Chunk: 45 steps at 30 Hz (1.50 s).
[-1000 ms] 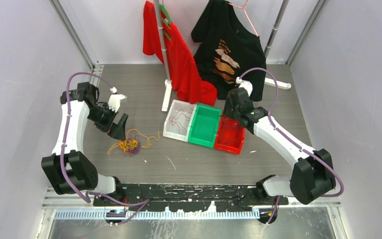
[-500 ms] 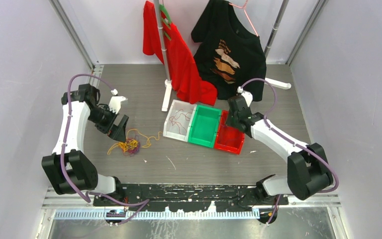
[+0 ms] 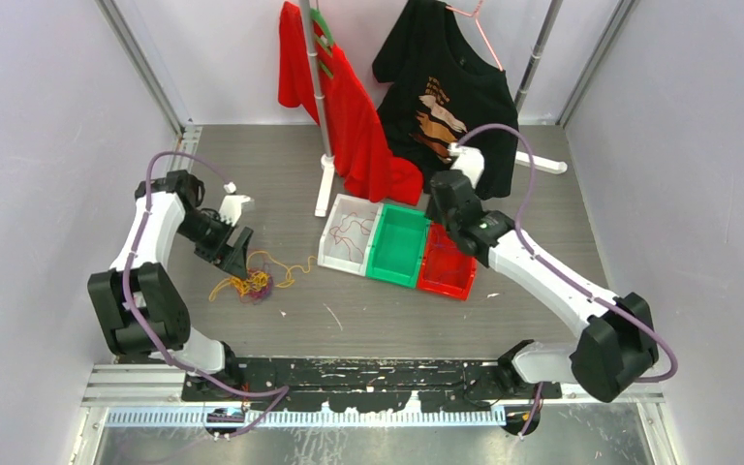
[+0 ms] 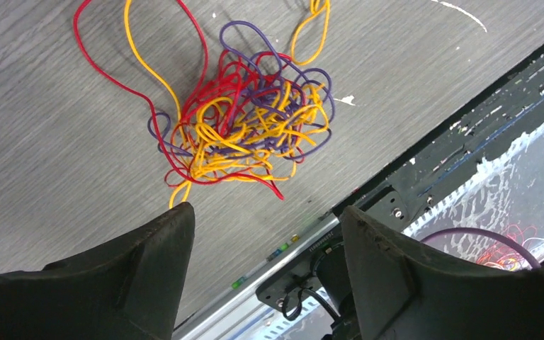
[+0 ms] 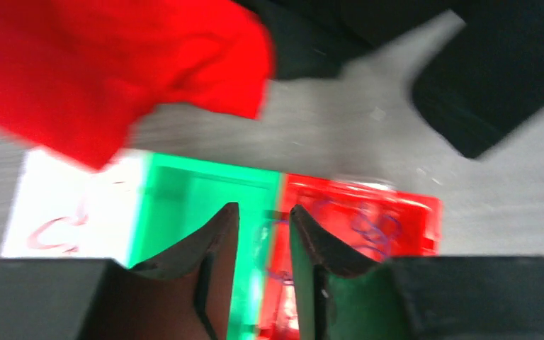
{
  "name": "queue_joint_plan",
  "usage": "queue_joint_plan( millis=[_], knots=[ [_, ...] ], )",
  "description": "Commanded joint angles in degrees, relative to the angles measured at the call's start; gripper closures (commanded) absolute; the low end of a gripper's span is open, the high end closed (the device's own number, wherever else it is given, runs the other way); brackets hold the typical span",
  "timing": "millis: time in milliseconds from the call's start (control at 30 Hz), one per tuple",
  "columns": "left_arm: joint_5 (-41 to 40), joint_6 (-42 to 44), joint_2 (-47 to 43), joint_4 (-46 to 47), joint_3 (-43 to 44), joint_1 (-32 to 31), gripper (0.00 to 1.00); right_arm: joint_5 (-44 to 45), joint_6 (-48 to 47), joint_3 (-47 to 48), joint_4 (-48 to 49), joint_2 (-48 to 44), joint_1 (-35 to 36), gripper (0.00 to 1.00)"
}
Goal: Untangle the cables
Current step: Place the cable in the bin, then untie the cable.
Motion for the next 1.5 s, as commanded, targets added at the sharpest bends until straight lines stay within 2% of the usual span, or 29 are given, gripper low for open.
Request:
queue_joint_plan(
  millis=[0, 133, 333, 500, 567, 667, 733, 833, 967, 1167, 1333, 1467],
  knots=[
    [0.8, -1.6, 1.0, 4.7, -0.3, -0.1, 0.29, 4.8, -6.9, 5.8, 5.4, 0.6, 9.7, 0.59],
    [1.8, -2.8, 2.9, 7.1, -0.4, -0.1, 0.43, 3.8, -6.3, 6.0, 9.3, 3.5, 15.9, 0.52],
    [2.1, -4.6, 6.7, 10.2, -1.4, -0.1, 0.5, -3.7, -6.2, 3.6, 17.6, 7.2, 22.1, 0.52],
    [2.4, -5.5, 8.9, 12.1, -2.9, 0.0, 0.58, -5.2, -7.2, 3.8, 18.8, 9.5, 24.7, 0.48],
    [3.2, -5.8, 9.1, 12.5, -3.5, -0.1, 0.65, -5.8, -7.0, 3.1, 20.2, 9.3, 25.1, 0.48],
    [4.8, -5.8, 9.0, 10.3, -2.7, 0.0, 0.83, -8.2, -5.8, 1.3, 23.5, 8.8, 25.2, 0.55],
    [5.4, -5.3, 7.8, 7.8, -1.7, -0.1, 0.86, -12.0, -4.9, 0.7, 25.8, 9.2, 25.3, 0.58],
    [5.3, -4.2, 5.1, 4.7, -1.1, -0.1, 0.84, -14.0, -5.2, 2.0, 26.7, 11.3, 26.3, 0.59],
    [1.8, -4.0, 0.9, 2.7, -0.2, 0.1, 0.61, -13.9, -6.5, 3.7, 27.2, 13.7, 27.8, 0.55],
    [-3.0, -6.4, -4.3, 4.2, -2.3, 1.6, 0.38, -13.3, -6.5, 3.8, 28.4, 15.3, 28.4, 0.54],
    [-5.7, -8.1, -6.7, 8.4, -8.9, 2.1, 0.37, -12.8, -6.5, 2.8, 29.8, 15.6, 29.4, 0.55],
    [-4.4, -8.3, -4.0, 9.5, -10.3, 5.8, 0.43, -12.6, -6.7, 2.3, 30.6, 15.2, 29.7, 0.57]
  ],
)
